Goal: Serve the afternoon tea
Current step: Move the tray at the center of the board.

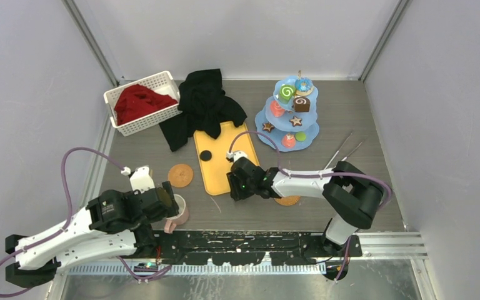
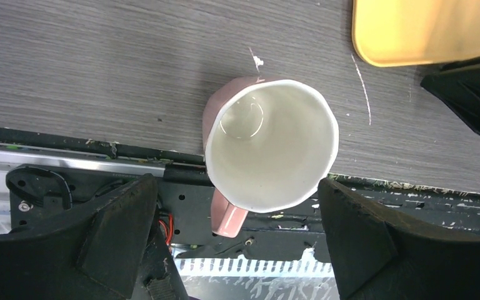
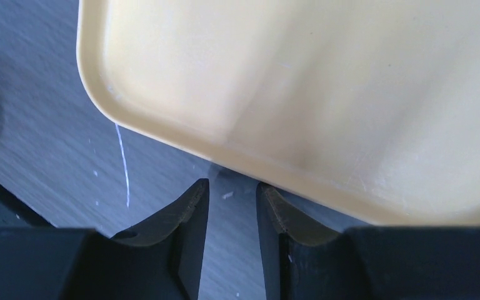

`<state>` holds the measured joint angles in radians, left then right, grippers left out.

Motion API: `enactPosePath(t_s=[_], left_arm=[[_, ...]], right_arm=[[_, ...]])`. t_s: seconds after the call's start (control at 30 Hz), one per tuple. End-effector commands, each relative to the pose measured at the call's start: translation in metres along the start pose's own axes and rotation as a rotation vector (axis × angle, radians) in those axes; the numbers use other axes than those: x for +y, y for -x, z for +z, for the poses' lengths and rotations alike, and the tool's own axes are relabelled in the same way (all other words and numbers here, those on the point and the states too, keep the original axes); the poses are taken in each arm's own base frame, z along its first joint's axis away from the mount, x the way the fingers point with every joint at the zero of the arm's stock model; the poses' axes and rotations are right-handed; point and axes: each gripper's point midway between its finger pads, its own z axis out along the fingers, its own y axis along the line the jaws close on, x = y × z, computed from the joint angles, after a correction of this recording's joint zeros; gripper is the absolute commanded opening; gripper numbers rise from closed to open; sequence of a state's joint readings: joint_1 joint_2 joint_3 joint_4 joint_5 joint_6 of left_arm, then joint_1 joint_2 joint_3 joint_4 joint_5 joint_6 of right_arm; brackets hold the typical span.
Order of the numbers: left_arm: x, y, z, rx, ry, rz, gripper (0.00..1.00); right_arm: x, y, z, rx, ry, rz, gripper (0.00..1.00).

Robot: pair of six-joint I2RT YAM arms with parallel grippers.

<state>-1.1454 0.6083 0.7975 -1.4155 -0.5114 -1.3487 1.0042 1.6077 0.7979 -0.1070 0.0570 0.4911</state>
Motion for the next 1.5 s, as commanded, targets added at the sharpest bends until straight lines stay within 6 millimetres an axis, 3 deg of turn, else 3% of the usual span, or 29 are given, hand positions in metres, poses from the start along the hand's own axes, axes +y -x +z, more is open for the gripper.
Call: enactPosePath(t_s=[0.0, 0.43, 0.6, 0.77, 0.9, 1.03, 1.13, 1.23, 1.37, 1.47], left_arm=[[0.003, 0.021, -0.011, -0.08, 0.0, -0.033, 0.99], [-0.006, 0.023, -0.01, -0.074, 0.024, 0.004, 0.99], [-0.012, 0.024, -0.01, -0.055, 0.082, 0.059, 0.99], [-0.012, 0.026, -0.012, -0.057, 0.084, 0.065, 0.99], [-0.008, 0.028, -0.014, -0.071, 0.082, 0.054, 0.99], [-0.004, 0.04, -0.022, -0.117, 0.068, 0.025, 1.0], [0.006, 0.051, -0.031, -0.163, 0.079, -0.012, 1.0], [0.013, 0.064, -0.04, -0.218, 0.076, -0.041, 1.0], [0.021, 0.085, -0.051, -0.313, 0.095, -0.089, 0.99], [0.024, 0.095, -0.057, -0.353, 0.101, -0.121, 1.0]], right_arm=[[-0.014, 0.024, 0.016, -0.054, -0.032, 0.006, 0.4], [-0.043, 0.08, 0.043, -0.135, -0.067, 0.071, 0.39], [-0.043, 0.086, 0.045, -0.139, -0.061, 0.07, 0.4], [-0.045, 0.084, 0.037, -0.13, -0.074, 0.063, 0.45], [-0.04, 0.088, 0.017, -0.149, -0.054, 0.074, 0.59], [-0.024, 0.086, -0.004, -0.167, -0.019, 0.074, 0.68], [0.001, 0.081, -0.017, -0.177, 0.005, 0.028, 0.72], [0.036, 0.084, -0.024, -0.188, 0.086, -0.017, 0.66], [0.087, 0.106, -0.018, -0.201, 0.219, -0.087, 0.59], [0.112, 0.127, 0.001, -0.194, 0.269, -0.115, 0.58]])
